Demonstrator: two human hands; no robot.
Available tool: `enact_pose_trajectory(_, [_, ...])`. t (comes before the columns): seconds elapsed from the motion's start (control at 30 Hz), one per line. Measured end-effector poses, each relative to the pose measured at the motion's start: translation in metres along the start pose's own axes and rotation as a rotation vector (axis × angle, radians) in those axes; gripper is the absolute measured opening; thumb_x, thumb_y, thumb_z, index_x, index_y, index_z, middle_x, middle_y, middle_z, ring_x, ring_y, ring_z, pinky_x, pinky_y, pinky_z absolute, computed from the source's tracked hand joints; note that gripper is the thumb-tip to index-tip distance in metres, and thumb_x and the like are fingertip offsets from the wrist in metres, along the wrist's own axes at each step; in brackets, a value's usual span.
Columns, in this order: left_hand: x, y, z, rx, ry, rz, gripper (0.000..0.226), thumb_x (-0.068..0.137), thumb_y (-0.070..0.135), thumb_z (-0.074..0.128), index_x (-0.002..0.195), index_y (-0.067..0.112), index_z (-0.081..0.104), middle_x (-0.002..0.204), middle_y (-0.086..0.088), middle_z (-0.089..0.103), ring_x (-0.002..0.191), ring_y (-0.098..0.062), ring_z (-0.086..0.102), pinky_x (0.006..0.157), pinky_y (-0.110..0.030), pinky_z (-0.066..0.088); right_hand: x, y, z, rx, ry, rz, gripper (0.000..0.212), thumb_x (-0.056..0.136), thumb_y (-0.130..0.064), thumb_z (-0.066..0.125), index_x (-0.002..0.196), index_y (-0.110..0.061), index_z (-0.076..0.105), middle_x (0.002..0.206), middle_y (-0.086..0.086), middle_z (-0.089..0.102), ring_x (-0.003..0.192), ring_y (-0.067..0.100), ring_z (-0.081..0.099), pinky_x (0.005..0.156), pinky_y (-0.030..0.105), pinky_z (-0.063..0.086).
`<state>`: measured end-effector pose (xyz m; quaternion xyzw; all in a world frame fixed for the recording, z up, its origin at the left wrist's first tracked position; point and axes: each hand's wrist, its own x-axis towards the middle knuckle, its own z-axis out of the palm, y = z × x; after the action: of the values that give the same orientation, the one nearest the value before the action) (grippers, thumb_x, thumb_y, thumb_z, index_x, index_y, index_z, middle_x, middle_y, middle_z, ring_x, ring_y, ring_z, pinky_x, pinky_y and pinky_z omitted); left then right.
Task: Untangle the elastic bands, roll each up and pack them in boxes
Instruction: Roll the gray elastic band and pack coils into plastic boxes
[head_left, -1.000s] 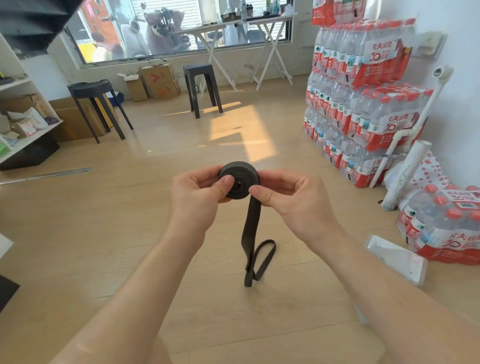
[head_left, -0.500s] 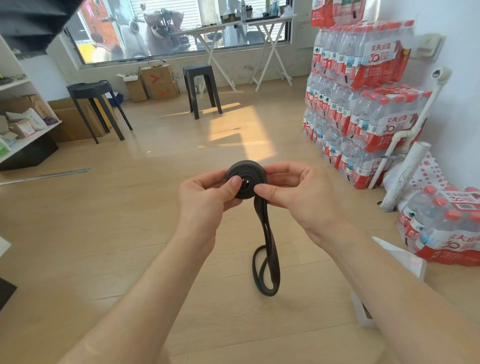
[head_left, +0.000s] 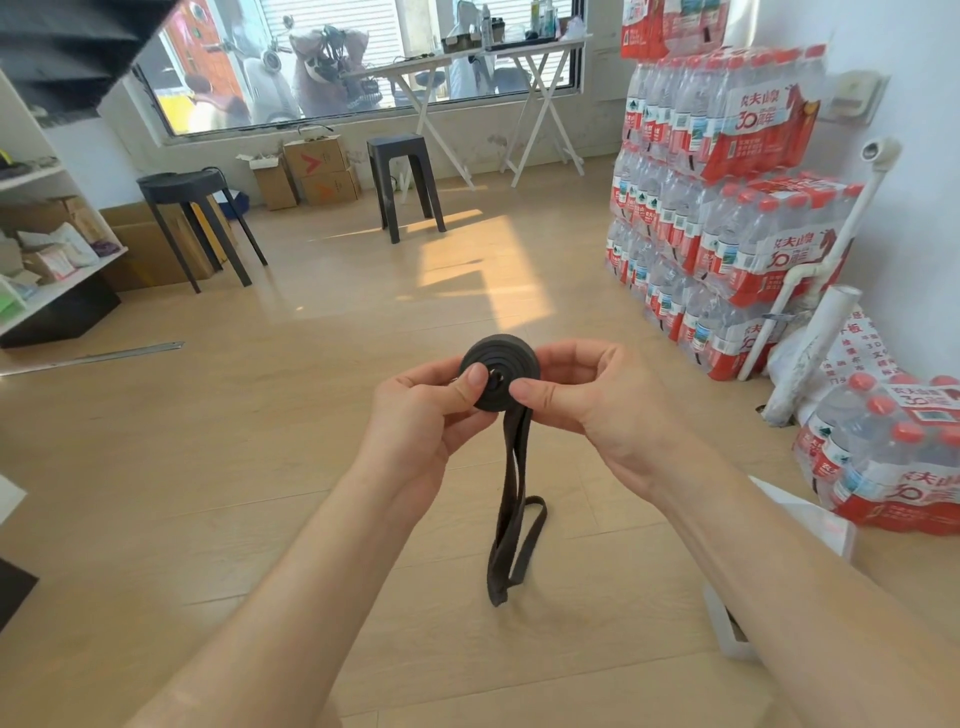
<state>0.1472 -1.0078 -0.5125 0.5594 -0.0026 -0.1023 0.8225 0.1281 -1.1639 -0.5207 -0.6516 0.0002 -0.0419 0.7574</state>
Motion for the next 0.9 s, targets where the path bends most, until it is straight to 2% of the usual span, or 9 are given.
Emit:
enact_pose_trajectory(0.07, [-0.003,0.0,0.001,0.039,-0.027,0.008,0.03,0.08,0.004,0.065,0.108,-0.003,0.062,0.091,-0.011,0.073,0.079,-0.02,0.071,0.064,-0.023,0.056,0.001,-0.003,-0.003,-0.015,0.009,-0.007,0.023,0.072,0.0,0.078,0.093,-0.004,0.07,0.092,0.018,0.074,0.08,0.024,0.072,0.071,0.032,0.058])
enact_pose_trajectory(0.13, [-0.004,0.002,0.0,0.218,-0.075,0.112,0.033,0.078,0.005,0.069,0.11,0.01,0.063,0.098,-0.007,0.072,0.084,-0.025,0.071,0.066,-0.026,0.057,0.001,-0.007,-0.008,-0.003,0.0,-0.004,0.019,0.074,0.002,0.075,0.092,-0.003,0.071,0.09,0.017,0.074,0.08,0.026,0.072,0.074,0.037,0.059])
enact_pose_trajectory(0.27, [-0.007,0.011,-0.007,0.584,-0.273,0.273,0.067,0.07,0.003,0.076,0.123,0.039,0.056,0.121,0.008,0.064,0.094,-0.029,0.068,0.079,-0.034,0.058,0.0,-0.012,-0.016,-0.009,-0.075,0.021,0.017,0.068,-0.001,0.075,0.083,-0.007,0.073,0.088,0.017,0.074,0.079,0.028,0.07,0.077,0.042,0.058])
enact_pose_trajectory(0.4, [-0.01,0.022,-0.012,0.813,-0.424,0.253,0.073,0.072,-0.003,0.075,0.127,0.039,0.053,0.111,0.011,0.067,0.096,-0.018,0.065,0.081,-0.027,0.056,0.003,-0.012,-0.025,-0.036,-0.21,0.076,0.033,0.061,-0.007,0.08,0.092,-0.002,0.072,0.09,0.017,0.074,0.079,0.026,0.071,0.071,0.037,0.056])
enact_pose_trajectory(0.47, [-0.01,0.027,-0.013,0.909,-0.414,0.319,0.07,0.068,0.0,0.078,0.124,0.038,0.056,0.108,0.011,0.067,0.095,-0.013,0.064,0.079,-0.025,0.056,0.004,-0.011,-0.026,-0.026,-0.266,0.095,0.03,0.064,-0.006,0.077,0.093,-0.001,0.073,0.089,0.017,0.074,0.077,0.026,0.071,0.069,0.035,0.058])
enact_pose_trajectory(0.63, [-0.012,0.026,-0.012,0.967,-0.486,0.37,0.078,0.054,0.022,0.084,0.126,0.035,0.055,0.125,0.023,0.058,0.118,0.007,0.05,0.095,-0.011,0.043,0.003,-0.007,-0.026,0.04,-0.374,0.15,0.029,0.07,-0.008,0.074,0.097,0.0,0.073,0.092,0.017,0.073,0.078,0.025,0.071,0.073,0.034,0.06])
enact_pose_trajectory(0.7, [-0.012,0.024,-0.013,0.941,-0.452,0.38,0.074,0.051,0.025,0.085,0.12,0.031,0.06,0.112,0.019,0.067,0.113,0.005,0.057,0.099,-0.015,0.042,0.003,-0.002,-0.024,0.094,-0.36,0.179,0.034,0.069,-0.011,0.071,0.1,0.002,0.071,0.092,0.016,0.073,0.077,0.023,0.071,0.072,0.032,0.059])
enact_pose_trajectory(0.8, [-0.013,0.024,-0.016,0.916,-0.34,0.448,0.064,0.047,0.03,0.087,0.108,0.026,0.066,0.098,0.014,0.072,0.099,0.001,0.065,0.092,-0.016,0.048,0.004,0.006,-0.016,0.14,-0.327,0.205,0.036,0.071,-0.022,0.07,0.101,-0.002,0.07,0.089,0.013,0.073,0.072,0.019,0.071,0.067,0.029,0.058])
enact_pose_trajectory(0.9, [-0.011,0.021,-0.017,0.971,-0.247,0.499,0.06,0.05,0.024,0.09,0.105,0.024,0.065,0.091,0.011,0.071,0.093,0.0,0.066,0.087,-0.019,0.052,0.002,0.008,-0.01,-0.049,-0.331,0.145,0.032,0.082,-0.033,0.062,0.103,-0.011,0.072,0.09,0.009,0.074,0.077,0.018,0.071,0.077,0.032,0.058])
